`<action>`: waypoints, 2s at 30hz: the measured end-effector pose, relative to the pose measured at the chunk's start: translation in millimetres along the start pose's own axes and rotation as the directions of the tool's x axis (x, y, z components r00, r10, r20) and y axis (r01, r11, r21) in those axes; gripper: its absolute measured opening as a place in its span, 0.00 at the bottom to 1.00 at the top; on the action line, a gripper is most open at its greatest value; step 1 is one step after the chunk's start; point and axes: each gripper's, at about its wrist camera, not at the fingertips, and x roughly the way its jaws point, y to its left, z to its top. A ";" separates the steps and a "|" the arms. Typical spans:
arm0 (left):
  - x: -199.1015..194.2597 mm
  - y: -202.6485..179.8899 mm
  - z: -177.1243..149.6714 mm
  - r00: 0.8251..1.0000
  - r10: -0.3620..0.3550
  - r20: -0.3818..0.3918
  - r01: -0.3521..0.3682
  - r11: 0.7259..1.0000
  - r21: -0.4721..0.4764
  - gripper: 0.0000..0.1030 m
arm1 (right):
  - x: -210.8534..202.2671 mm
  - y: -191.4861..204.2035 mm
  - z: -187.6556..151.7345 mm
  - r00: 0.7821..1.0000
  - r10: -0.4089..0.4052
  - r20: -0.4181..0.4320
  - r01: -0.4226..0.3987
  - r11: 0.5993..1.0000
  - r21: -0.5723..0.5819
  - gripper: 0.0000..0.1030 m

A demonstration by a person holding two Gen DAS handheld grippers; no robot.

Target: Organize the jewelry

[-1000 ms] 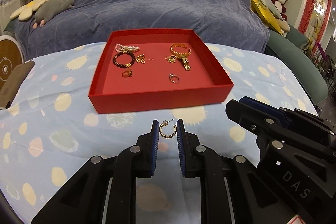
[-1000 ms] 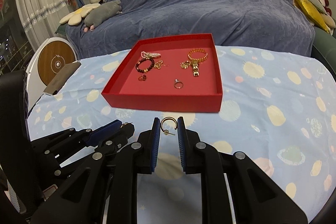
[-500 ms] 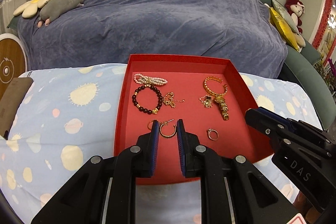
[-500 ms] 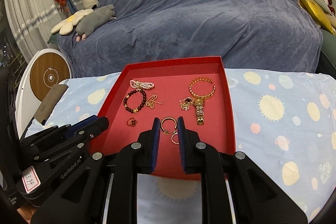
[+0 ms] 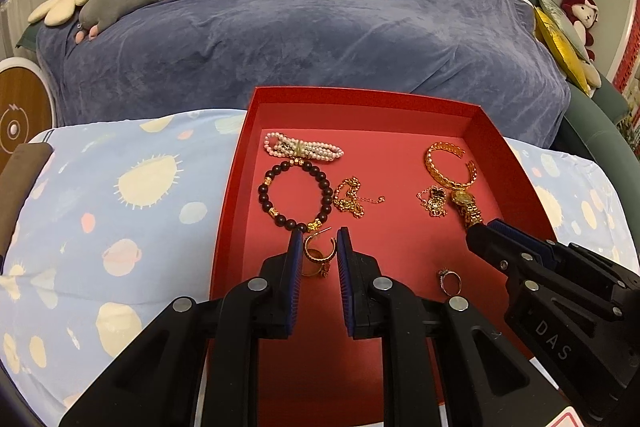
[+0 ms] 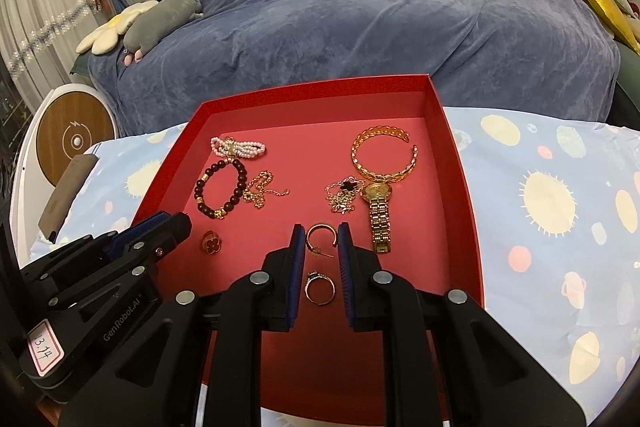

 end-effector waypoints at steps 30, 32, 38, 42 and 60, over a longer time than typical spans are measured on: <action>-106.4 -34.3 -52.7 0.993 0.071 0.098 -0.079 0.994 0.073 0.46 | -114.0 5.7 -60.9 0.996 -0.052 0.069 0.052 0.999 -0.004 0.42; -111.2 -32.6 -62.8 0.993 0.079 0.092 -0.085 0.994 0.067 0.46 | -118.4 8.7 -71.2 0.997 -0.056 0.062 0.056 0.998 -0.001 0.42; -122.2 -25.3 -83.9 0.992 0.100 0.075 -0.104 0.993 0.058 0.46 | -123.5 14.5 -97.4 0.998 -0.050 0.043 0.049 0.999 0.015 0.44; -122.0 -18.1 -90.0 0.991 0.109 0.071 -0.113 0.992 0.053 0.48 | -122.3 19.4 -101.3 0.995 -0.083 0.056 0.083 0.996 -0.008 0.55; -106.4 -2.7 -102.7 0.992 0.126 0.016 -0.127 0.991 0.039 0.70 | -107.6 7.5 -109.7 0.989 -0.142 0.034 0.142 0.990 0.011 0.78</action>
